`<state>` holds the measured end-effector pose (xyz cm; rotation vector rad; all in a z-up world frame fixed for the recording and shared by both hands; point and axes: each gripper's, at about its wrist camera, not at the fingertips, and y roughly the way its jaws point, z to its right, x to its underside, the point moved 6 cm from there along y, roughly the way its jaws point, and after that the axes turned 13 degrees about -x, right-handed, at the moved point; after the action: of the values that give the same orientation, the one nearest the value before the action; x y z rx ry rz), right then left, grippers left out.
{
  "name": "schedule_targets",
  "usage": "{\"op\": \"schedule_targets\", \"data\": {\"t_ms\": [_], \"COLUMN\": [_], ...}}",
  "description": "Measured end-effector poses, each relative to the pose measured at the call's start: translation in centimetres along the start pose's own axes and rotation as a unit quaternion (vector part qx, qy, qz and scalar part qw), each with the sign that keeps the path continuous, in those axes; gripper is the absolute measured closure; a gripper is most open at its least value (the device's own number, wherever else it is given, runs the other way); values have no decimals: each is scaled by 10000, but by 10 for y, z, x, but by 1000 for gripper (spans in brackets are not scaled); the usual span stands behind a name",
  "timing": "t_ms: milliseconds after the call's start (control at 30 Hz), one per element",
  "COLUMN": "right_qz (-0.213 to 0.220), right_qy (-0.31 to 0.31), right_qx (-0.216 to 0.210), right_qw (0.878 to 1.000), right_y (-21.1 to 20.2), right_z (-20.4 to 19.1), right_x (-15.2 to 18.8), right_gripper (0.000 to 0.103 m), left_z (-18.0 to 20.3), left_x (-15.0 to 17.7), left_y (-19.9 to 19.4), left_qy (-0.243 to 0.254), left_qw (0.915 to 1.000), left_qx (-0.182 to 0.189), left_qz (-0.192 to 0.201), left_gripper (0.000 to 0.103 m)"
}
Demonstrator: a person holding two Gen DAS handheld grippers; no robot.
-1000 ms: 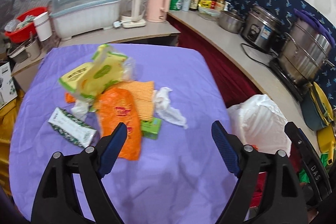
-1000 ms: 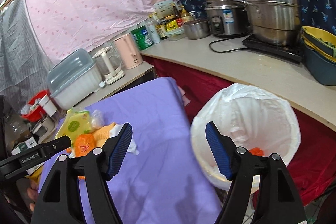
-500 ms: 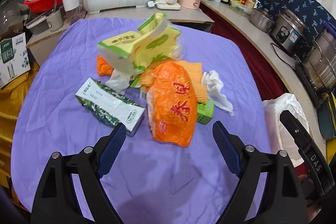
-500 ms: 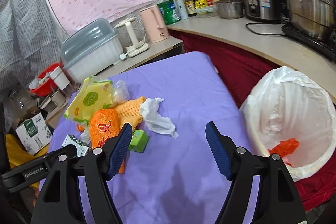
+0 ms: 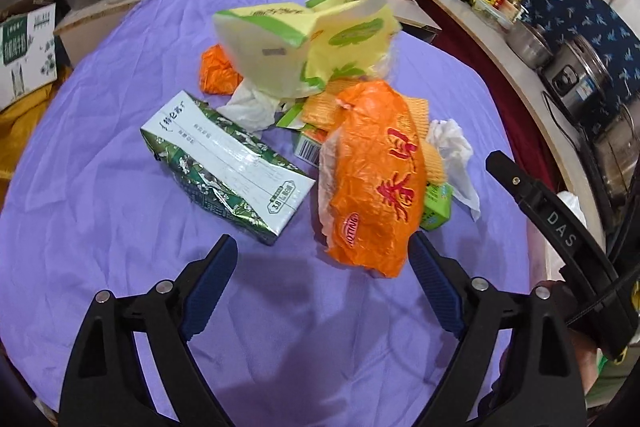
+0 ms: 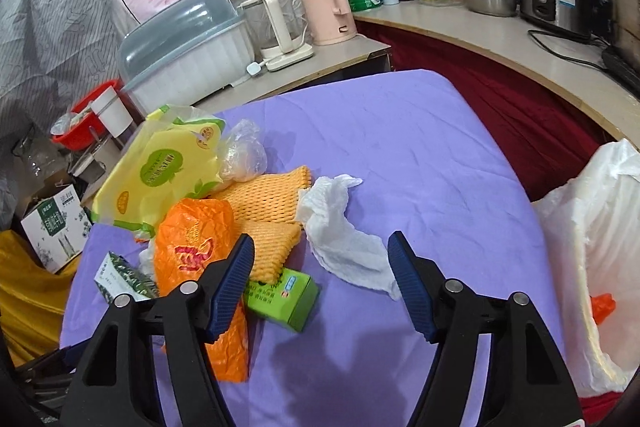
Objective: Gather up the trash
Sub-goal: 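Move both tools back over the table toward the remaining trash, then grasp the white tissue with the right gripper while the left gripper grasps the orange printed bag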
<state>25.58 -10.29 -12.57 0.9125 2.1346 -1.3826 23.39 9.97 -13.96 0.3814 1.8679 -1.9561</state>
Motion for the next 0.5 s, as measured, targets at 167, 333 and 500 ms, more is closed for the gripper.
{"op": "schedule_targets", "data": {"t_ms": [167,333,500], "right_qz": [-118,-272,-313], "right_qy": [-14,-41,-8], "right_qx": [41,19,7], "right_qw": [9999,9996,9995], "right_y": [24,45,45], "right_z": [5,7,13], "right_x": [-6,-6,0], "right_gripper": [45,65,96], "left_z": [-7,-4,5], "left_x": [-3,-4,-4], "left_y": [12,19,29], "left_qy": [-184,-200,-163], "left_qw": [9997,9995,9994], "left_qx": [74,153,128], "left_qz": [-125,-176,-282], "left_gripper": [20,20,20]}}
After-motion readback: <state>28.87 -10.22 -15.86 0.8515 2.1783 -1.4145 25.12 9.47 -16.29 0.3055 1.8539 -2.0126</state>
